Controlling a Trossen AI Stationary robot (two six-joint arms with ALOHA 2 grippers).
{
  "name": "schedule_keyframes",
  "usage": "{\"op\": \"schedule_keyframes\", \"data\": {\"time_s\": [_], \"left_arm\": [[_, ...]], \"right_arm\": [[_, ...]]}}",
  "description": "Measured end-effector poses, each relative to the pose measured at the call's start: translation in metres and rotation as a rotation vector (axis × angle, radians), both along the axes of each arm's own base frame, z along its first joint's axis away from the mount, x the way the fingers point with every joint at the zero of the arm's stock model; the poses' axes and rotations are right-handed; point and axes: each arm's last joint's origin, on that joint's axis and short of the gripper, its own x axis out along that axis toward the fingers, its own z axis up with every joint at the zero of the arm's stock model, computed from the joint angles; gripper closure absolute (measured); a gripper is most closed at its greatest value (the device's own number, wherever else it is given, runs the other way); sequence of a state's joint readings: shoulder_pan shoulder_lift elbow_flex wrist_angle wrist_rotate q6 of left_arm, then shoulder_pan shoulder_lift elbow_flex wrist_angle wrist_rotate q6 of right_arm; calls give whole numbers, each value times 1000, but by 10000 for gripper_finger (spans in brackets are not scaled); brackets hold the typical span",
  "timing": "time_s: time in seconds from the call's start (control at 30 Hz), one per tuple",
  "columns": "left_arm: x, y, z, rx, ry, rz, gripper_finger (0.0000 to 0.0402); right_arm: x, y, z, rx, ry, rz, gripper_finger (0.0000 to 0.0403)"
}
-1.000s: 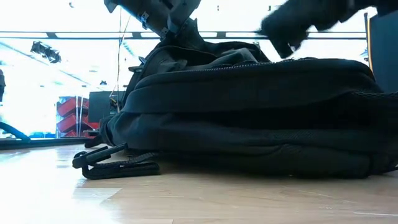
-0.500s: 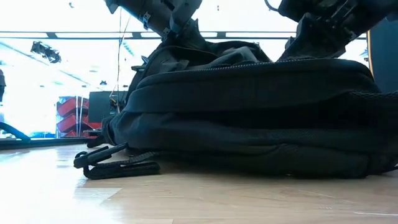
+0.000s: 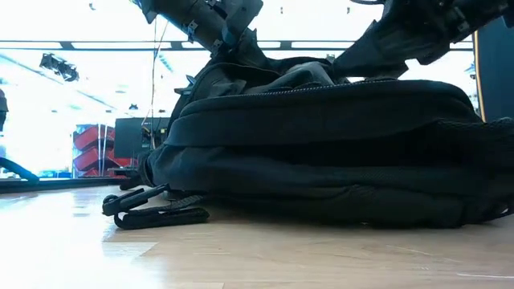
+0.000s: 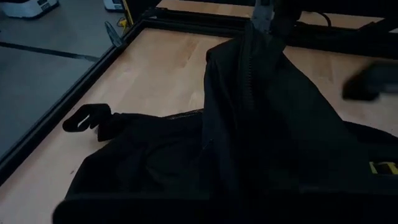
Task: Unpack backpack
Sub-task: Open the black backpack
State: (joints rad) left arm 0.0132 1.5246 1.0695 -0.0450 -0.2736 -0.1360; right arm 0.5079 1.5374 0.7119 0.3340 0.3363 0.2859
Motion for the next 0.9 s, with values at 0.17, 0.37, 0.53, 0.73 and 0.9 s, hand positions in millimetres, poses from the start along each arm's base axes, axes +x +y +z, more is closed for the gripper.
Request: {"op": "schedule_keyframes", "data": {"time_s": [0.17, 0.37, 0.53, 0.73, 0.9], "left_arm": [[0, 0, 0, -4, 1, -4, 401], [0, 0, 0, -14, 3, -12, 401], [0, -1, 0, -18, 2, -18, 401], [0, -1, 0, -23, 4, -26, 401], [0, -1, 0, -27, 3, -32, 401]], "right_arm": [[25, 32, 3, -22, -2, 103, 370], [42, 65, 19, -130, 48, 193, 343], [49, 76, 11, -169, 101, 211, 300], [53, 77, -10, -201, 163, 172, 243], [55, 71, -12, -236, 173, 94, 217]]}}
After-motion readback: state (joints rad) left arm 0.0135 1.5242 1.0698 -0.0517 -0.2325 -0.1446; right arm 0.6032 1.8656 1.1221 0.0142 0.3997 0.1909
